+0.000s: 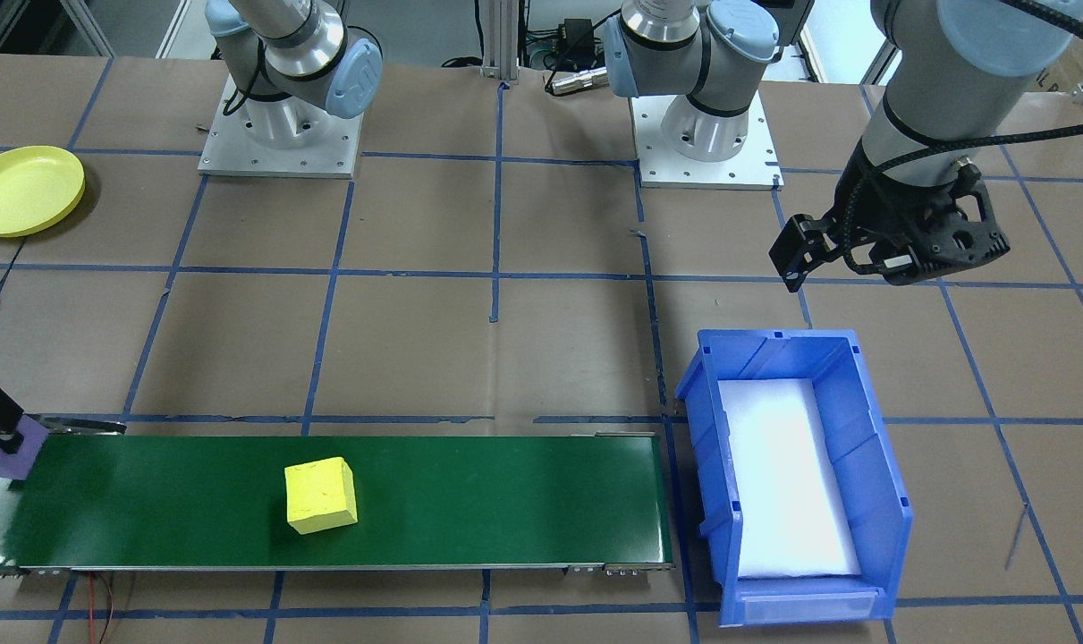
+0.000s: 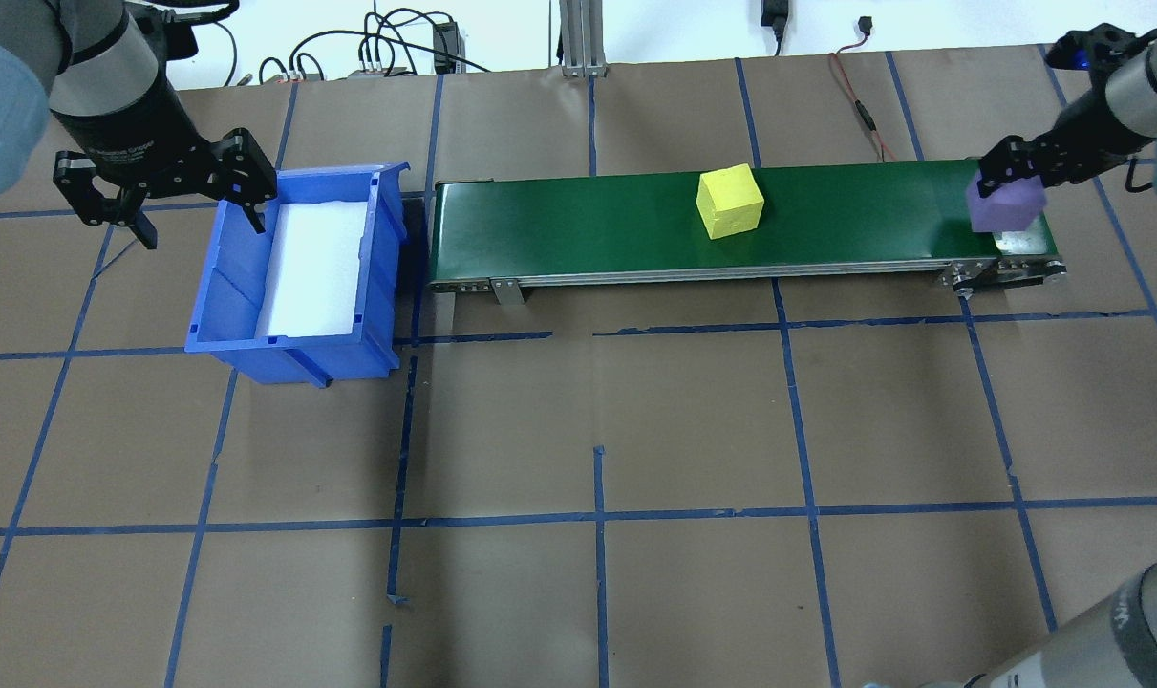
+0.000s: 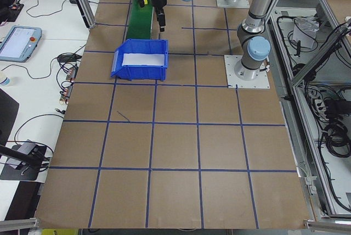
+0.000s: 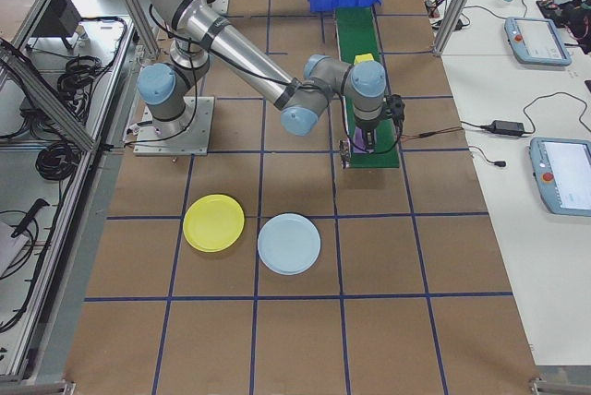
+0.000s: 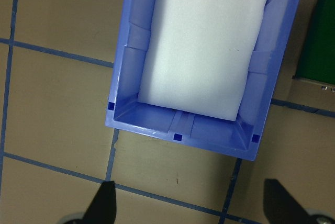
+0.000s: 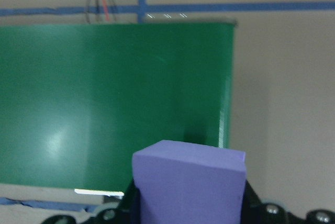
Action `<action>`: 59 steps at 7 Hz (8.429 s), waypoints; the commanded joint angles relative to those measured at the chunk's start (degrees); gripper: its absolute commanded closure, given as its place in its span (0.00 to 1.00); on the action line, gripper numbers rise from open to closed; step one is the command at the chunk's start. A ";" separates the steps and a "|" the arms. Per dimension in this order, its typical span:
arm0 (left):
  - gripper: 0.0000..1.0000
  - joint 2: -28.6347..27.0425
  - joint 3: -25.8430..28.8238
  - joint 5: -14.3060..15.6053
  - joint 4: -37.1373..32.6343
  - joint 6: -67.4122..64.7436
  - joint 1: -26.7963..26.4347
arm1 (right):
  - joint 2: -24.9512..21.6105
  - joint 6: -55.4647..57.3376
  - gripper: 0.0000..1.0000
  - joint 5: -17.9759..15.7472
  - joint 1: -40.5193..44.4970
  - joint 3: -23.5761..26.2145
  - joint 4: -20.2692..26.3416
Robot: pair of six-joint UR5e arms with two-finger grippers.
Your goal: Move block left to right into plate
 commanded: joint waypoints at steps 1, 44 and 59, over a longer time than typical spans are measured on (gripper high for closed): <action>0.00 -0.01 0.00 0.09 0.00 0.00 0.00 | -0.72 -8.54 0.58 -1.65 -12.96 0.74 4.71; 0.00 2.02 -0.18 0.26 -0.97 -0.53 0.00 | -15.31 -26.96 0.00 -12.63 -38.07 24.47 5.16; 0.00 2.72 -1.76 -0.09 -2.46 -0.10 0.87 | -29.36 27.16 0.00 -14.81 31.48 -0.75 32.92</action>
